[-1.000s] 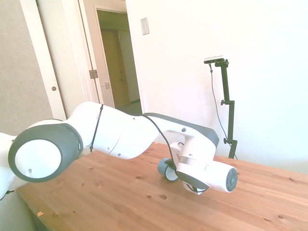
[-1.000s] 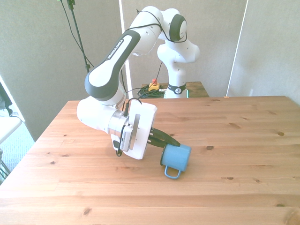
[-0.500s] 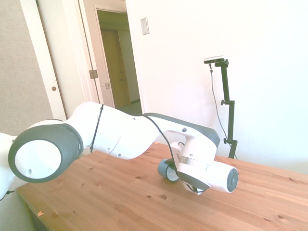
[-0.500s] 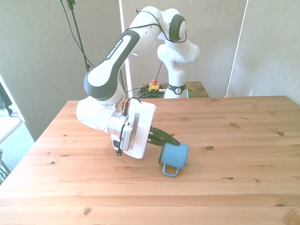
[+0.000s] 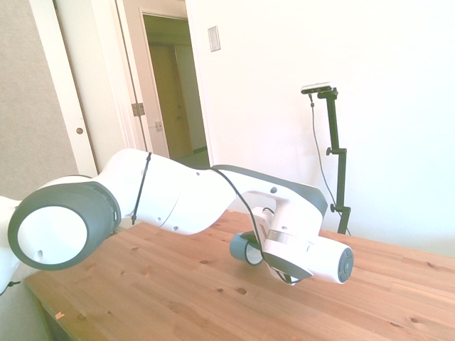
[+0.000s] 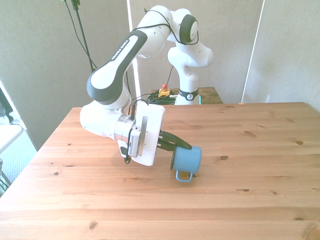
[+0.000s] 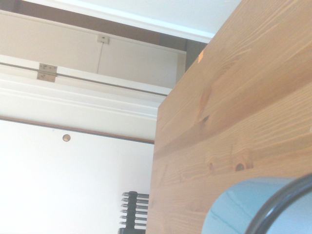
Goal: Flip the mug upright
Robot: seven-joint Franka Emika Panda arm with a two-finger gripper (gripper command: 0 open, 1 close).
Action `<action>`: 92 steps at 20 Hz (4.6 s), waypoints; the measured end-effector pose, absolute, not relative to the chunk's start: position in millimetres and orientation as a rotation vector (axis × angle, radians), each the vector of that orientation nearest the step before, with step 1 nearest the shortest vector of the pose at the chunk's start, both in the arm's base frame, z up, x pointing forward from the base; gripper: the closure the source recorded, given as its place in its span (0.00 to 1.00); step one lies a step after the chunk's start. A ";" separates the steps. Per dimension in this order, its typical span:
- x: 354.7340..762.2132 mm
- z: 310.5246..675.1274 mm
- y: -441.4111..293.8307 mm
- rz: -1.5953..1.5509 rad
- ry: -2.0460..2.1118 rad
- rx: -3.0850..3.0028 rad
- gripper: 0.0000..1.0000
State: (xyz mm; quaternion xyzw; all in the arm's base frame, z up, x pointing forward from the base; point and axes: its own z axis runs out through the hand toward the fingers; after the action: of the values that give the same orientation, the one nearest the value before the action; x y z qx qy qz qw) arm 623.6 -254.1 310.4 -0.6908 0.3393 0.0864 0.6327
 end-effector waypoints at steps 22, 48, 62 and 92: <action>605.1 419.7 -281.4 -0.268 0.818 -1.786 1.00; 602.5 443.1 -268.8 -0.486 1.430 -2.479 1.00; 622.1 415.2 -253.4 -0.482 1.662 -2.597 1.00; 630.3 379.5 -166.6 -0.520 1.549 -2.690 0.00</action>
State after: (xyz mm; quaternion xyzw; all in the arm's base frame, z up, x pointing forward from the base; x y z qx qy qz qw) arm 630.3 -166.6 379.5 -0.8546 0.4923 -0.1652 -0.0029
